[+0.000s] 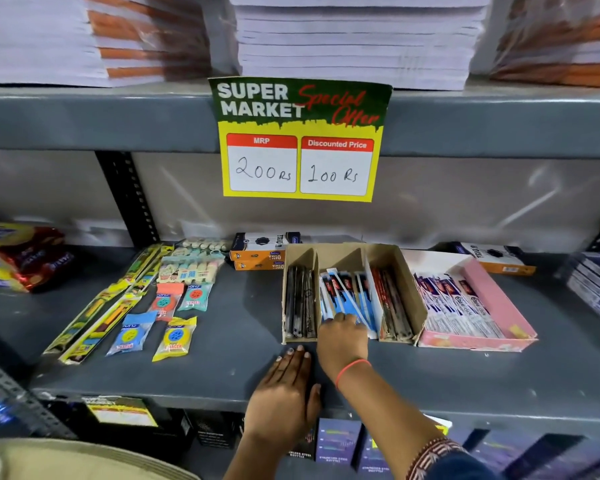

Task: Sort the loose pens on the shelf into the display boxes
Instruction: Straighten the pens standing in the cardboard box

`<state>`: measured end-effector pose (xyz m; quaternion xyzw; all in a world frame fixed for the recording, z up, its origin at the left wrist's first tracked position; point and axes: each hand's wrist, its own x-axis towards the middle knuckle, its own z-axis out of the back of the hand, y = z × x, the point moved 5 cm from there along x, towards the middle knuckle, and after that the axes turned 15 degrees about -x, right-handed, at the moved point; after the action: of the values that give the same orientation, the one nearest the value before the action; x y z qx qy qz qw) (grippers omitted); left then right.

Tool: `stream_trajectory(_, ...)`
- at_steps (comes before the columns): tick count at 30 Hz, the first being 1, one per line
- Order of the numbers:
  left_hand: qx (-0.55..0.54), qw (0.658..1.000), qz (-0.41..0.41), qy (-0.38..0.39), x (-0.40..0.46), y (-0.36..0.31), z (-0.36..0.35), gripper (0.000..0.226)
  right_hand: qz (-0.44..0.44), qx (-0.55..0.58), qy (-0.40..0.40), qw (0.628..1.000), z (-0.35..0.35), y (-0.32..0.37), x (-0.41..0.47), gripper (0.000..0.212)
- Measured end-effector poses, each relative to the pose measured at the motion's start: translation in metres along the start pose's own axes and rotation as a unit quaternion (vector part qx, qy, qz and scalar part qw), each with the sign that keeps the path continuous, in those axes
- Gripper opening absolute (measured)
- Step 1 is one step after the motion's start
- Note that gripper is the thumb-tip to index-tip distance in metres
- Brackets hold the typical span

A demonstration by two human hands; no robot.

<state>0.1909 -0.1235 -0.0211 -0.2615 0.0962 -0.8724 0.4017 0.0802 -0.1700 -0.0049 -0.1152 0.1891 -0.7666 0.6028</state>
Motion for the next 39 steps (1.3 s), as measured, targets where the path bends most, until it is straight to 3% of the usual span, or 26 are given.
stream_trajectory(3, 0.012, 1.0, 0.001, 0.003, -0.001, 0.0, -0.001, 0.044, -0.001, 0.019, -0.006, 1.0, 0.0, -0.001, 0.0, 0.033)
stream_trajectory(7, 0.017, 1.0, 0.003, 0.0, 0.0, -0.001, 0.0, 0.045, -0.021, 0.134, -0.019, 0.991, -0.002, -0.013, 0.001, 0.037)
stream_trajectory(12, 0.018, 1.0, -0.003, -0.007, 0.0, -0.002, 0.0, 0.046, -0.065, 0.371, 0.019, 0.926, -0.009, -0.032, 0.004, 0.032)
stream_trajectory(15, 0.021, 1.0, -0.007, -0.016, 0.0, -0.002, 0.0, 0.045, -0.079, 0.515, 0.076, 0.85, -0.013, -0.034, 0.009, 0.032)
stream_trajectory(19, 0.019, 0.999, -0.012, -0.026, 0.0, -0.002, 0.0, 0.044, -0.128, 0.704, 0.155, 0.681, -0.018, -0.032, 0.01, 0.031)
stream_trajectory(22, 0.02, 0.999, -0.017, -0.031, 0.0, -0.002, -0.001, 0.043, -0.139, 0.734, 0.185, 0.639, -0.019, -0.029, 0.007, 0.027)
stream_trajectory(24, 0.022, 0.999, -0.018, -0.035, 0.0, -0.002, -0.001, 0.04, -0.139, 0.724, 0.189, 0.649, -0.018, -0.029, 0.007, 0.024)
stream_trajectory(25, 0.022, 0.999, -0.017, -0.035, 0.0, -0.002, -0.001, 0.041, -0.138, 0.705, 0.184, 0.671, -0.016, -0.03, 0.007, 0.023)
stream_trajectory(27, 0.022, 0.999, -0.013, -0.032, 0.0, -0.002, 0.0, 0.046, -0.12, 0.631, 0.157, 0.75, -0.01, -0.037, 0.009, 0.026)
stream_trajectory(29, 0.027, 0.999, -0.012, -0.031, 0.001, -0.002, -0.001, 0.046, -0.094, 0.504, 0.094, 0.853, -0.004, -0.046, 0.009, 0.033)
stream_trajectory(33, 0.022, 1.0, -0.004, -0.02, 0.001, -0.001, -0.002, 0.043, -0.045, 0.285, -0.02, 0.957, 0.006, -0.046, -0.008, 0.038)
stream_trajectory(35, 0.017, 1.0, 0.003, -0.006, 0.001, -0.001, -0.002, 0.048, -0.011, 0.216, -0.037, 0.976, 0.002, -0.037, -0.011, 0.046)
stream_trajectory(39, 0.016, 1.0, -0.002, -0.007, 0.0, 0.0, -0.003, 0.041, 0.055, 0.207, 0.06, 0.975, -0.015, -0.018, -0.007, 0.059)
